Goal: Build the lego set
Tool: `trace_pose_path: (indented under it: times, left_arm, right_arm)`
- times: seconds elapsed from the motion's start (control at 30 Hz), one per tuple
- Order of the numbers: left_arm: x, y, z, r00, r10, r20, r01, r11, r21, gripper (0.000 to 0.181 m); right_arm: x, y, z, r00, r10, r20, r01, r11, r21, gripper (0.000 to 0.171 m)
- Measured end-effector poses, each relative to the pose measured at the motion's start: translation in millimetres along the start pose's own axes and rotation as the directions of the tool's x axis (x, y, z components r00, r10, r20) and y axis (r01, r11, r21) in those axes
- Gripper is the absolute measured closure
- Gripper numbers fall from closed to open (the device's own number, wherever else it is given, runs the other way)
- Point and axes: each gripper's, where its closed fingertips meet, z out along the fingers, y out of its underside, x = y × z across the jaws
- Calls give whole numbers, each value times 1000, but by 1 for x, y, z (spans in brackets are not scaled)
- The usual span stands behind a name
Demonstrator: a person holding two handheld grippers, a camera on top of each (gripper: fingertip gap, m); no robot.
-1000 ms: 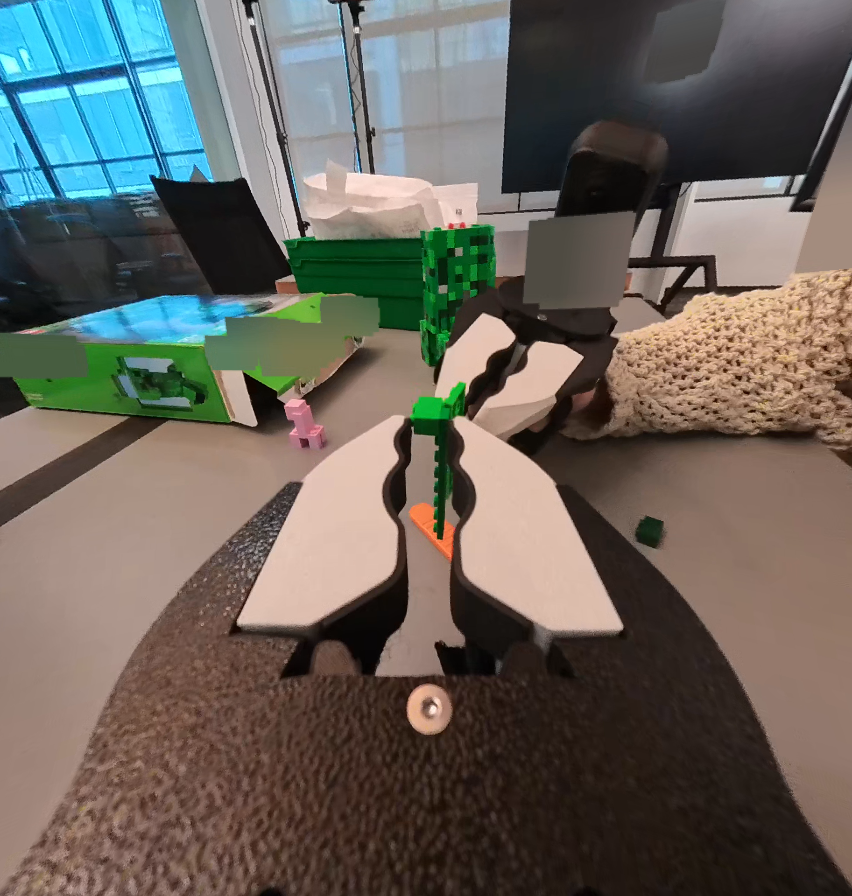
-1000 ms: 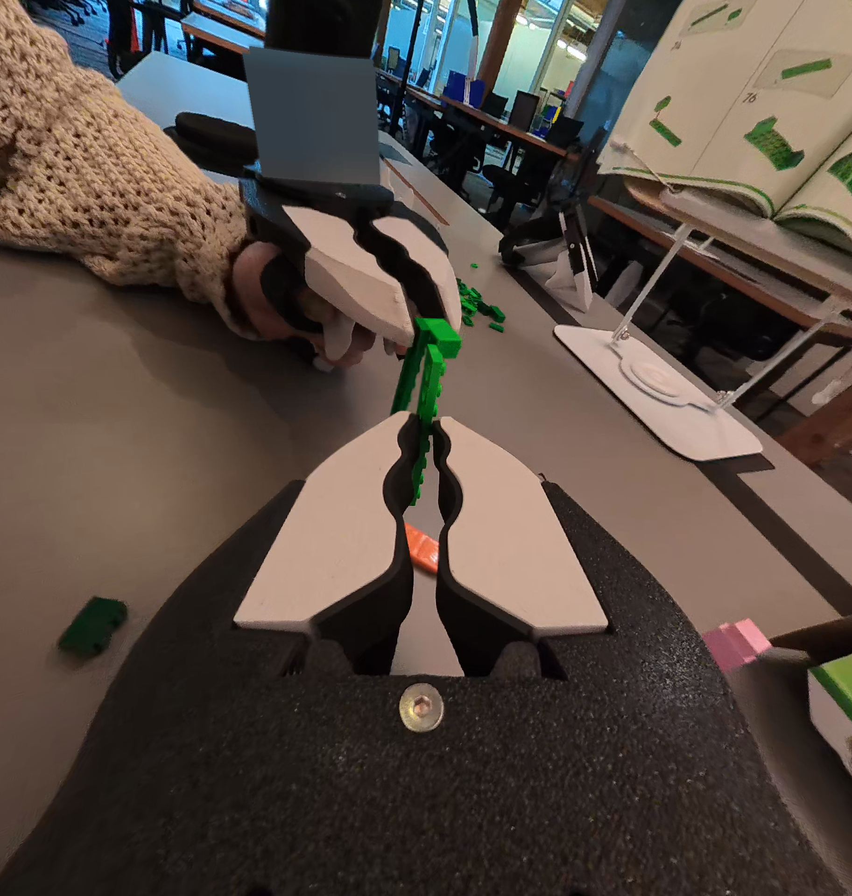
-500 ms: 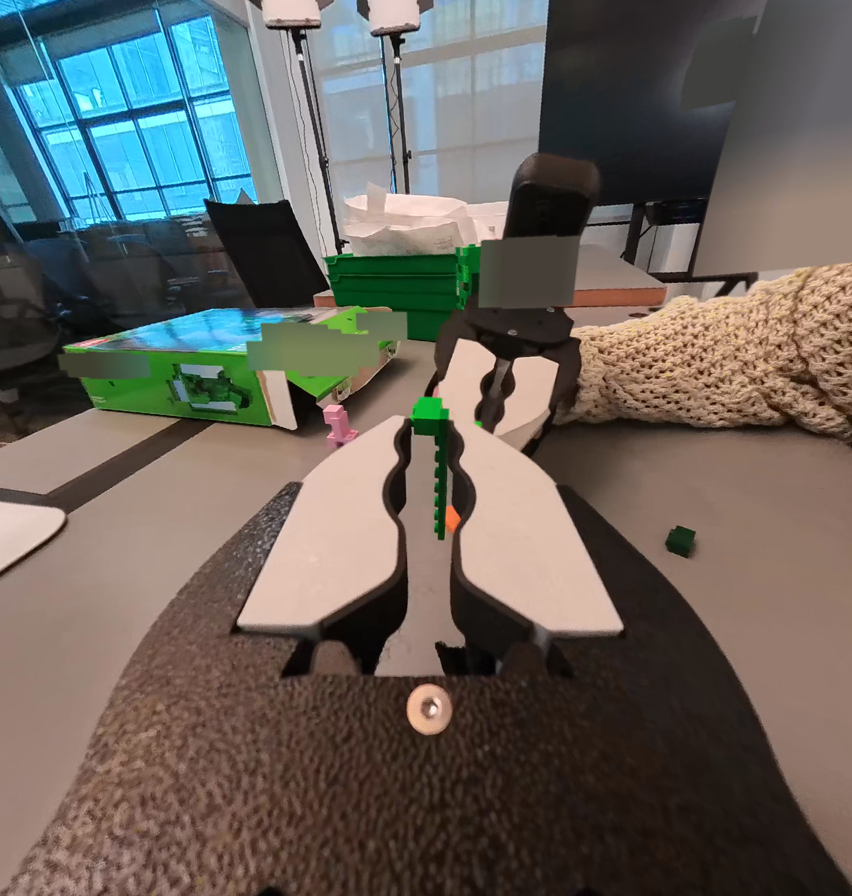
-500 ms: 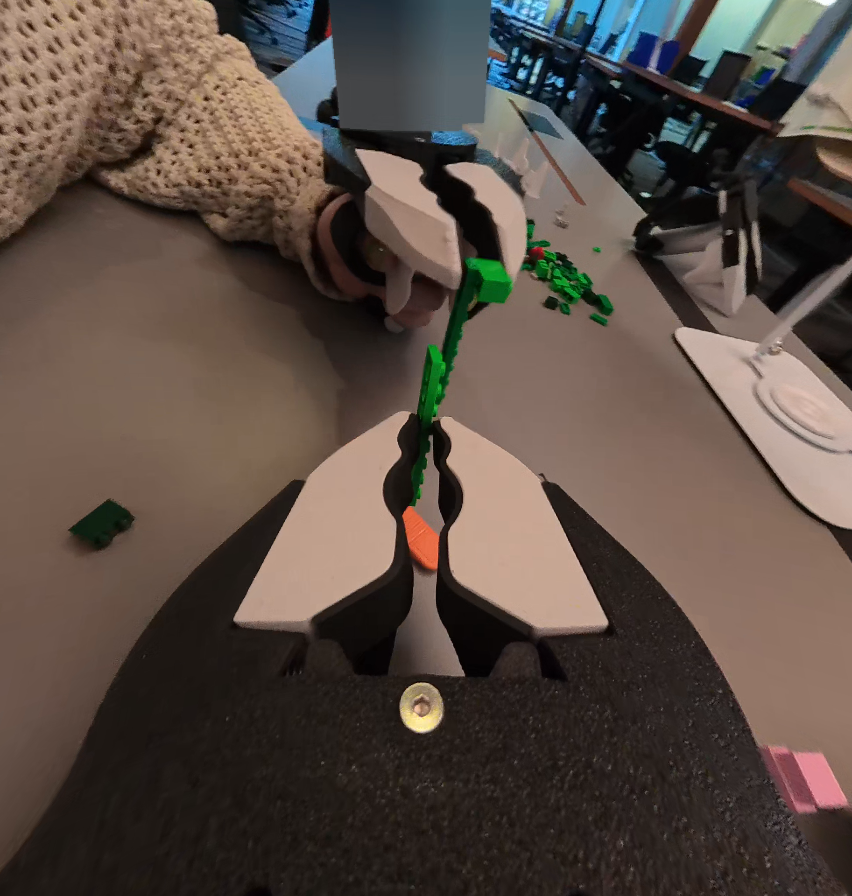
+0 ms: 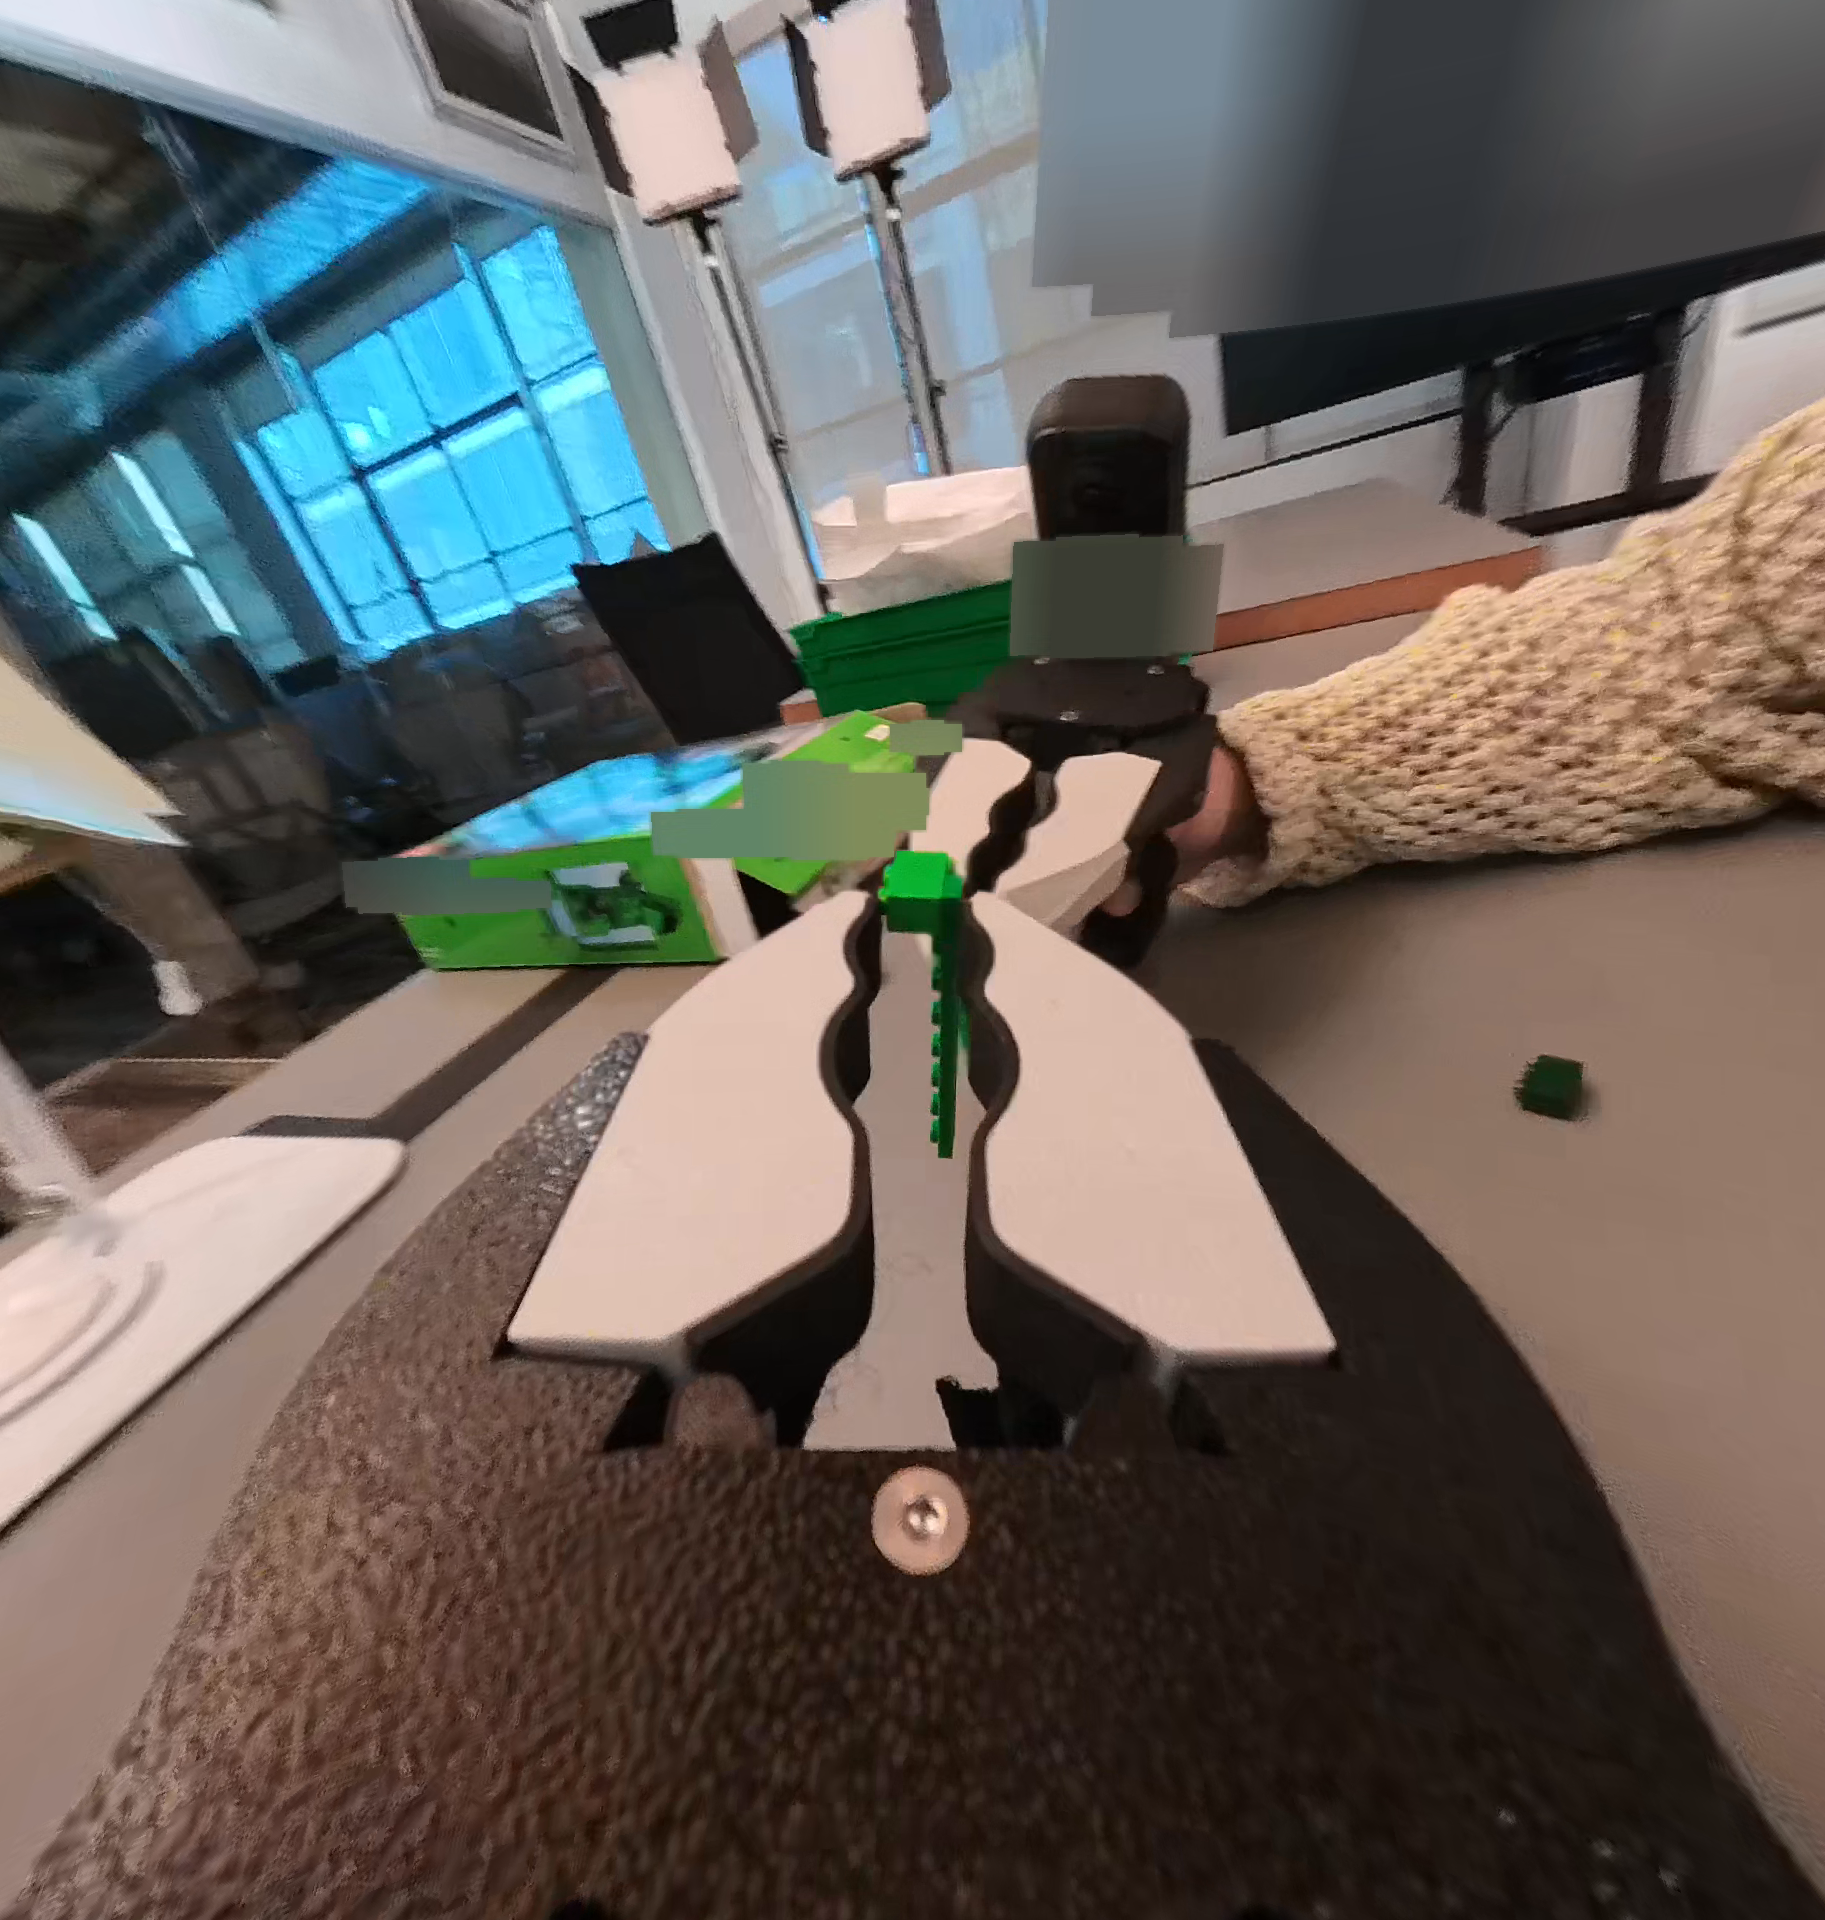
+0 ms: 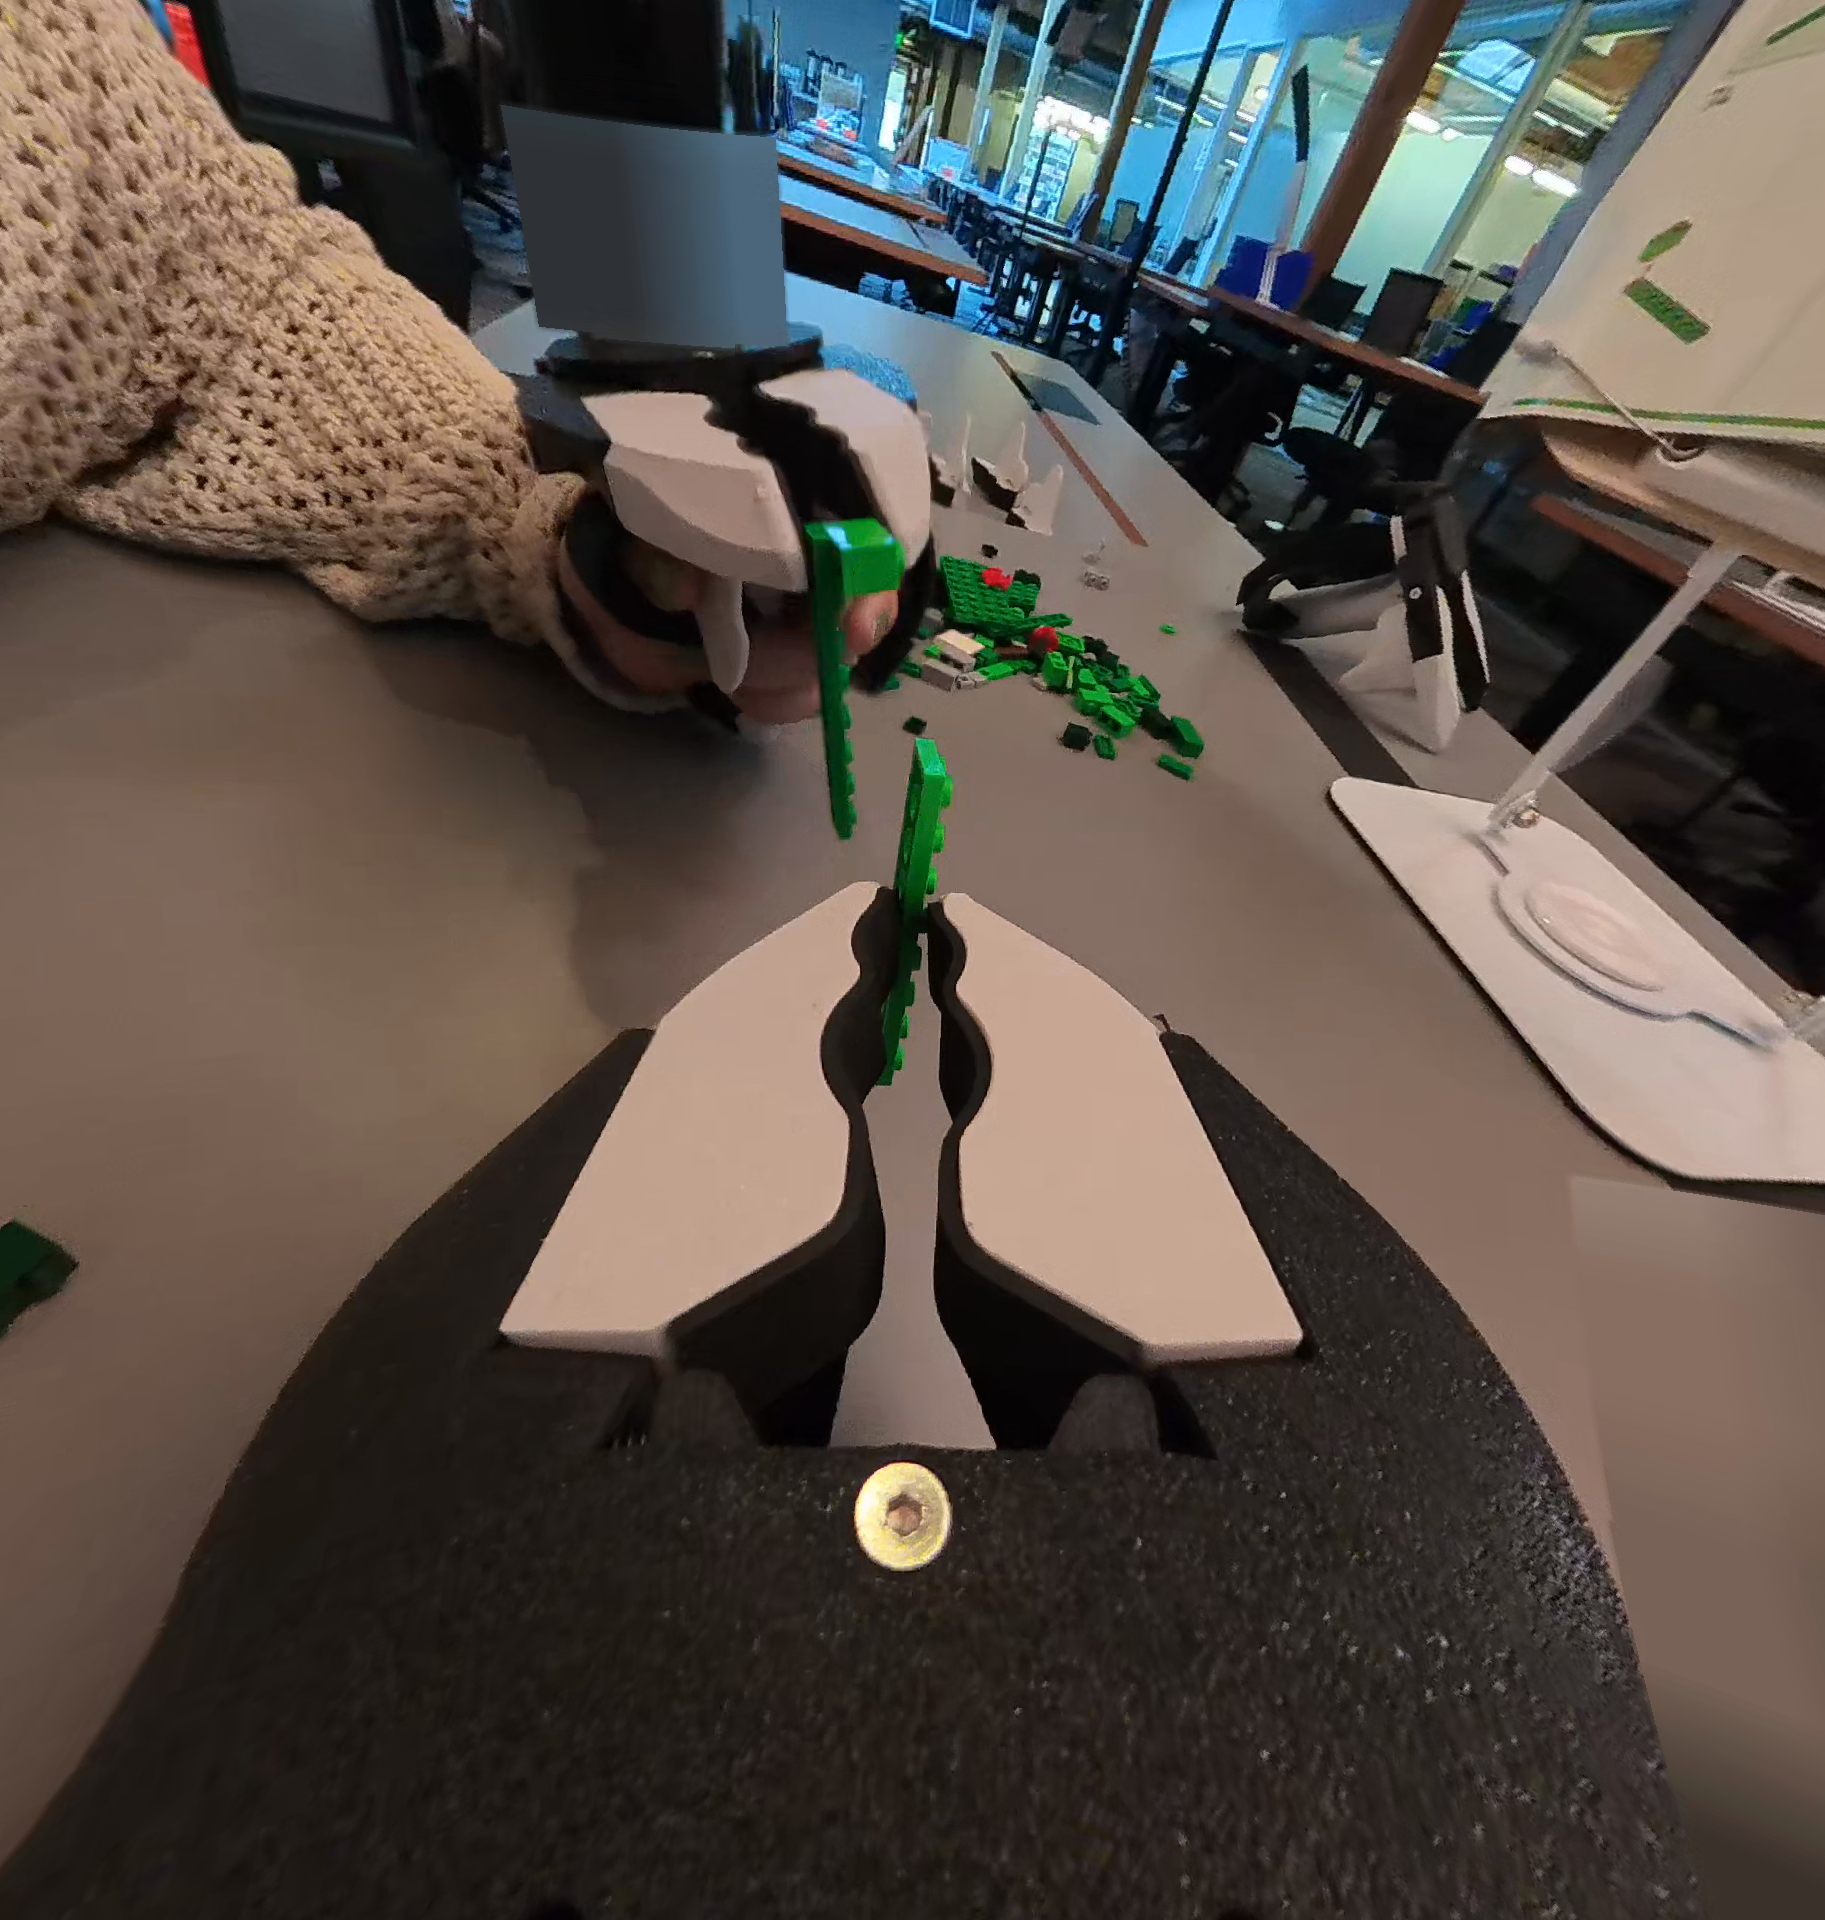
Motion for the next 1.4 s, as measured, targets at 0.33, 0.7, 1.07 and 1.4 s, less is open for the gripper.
trace_pose_path:
  times: [0.33, 0.7, 1.07, 1.4]
  left_arm:
    - [-21, -10, -52, 970, 44, 240, -49, 999, 16, 168]
    - [-48, -22, -106, 899, 41, 436, -43, 999, -6, 168]
    - [-15, -12, -86, 983, -61, 174, 61, 998, 6, 168]
    - [-7, -23, -88, 994, -19, 112, 17, 1000, 19, 168]
  right_arm:
    - [-11, -10, 53, 982, -10, 189, 6, 1000, 24, 167]
    - [-37, -2, 99, 893, -83, 442, 118, 992, -53, 167]
    - [-34, 11, 97, 902, -159, 402, 214, 972, -96, 167]
    - [-50, -20, 102, 905, -80, 417, 79, 997, 19, 167]
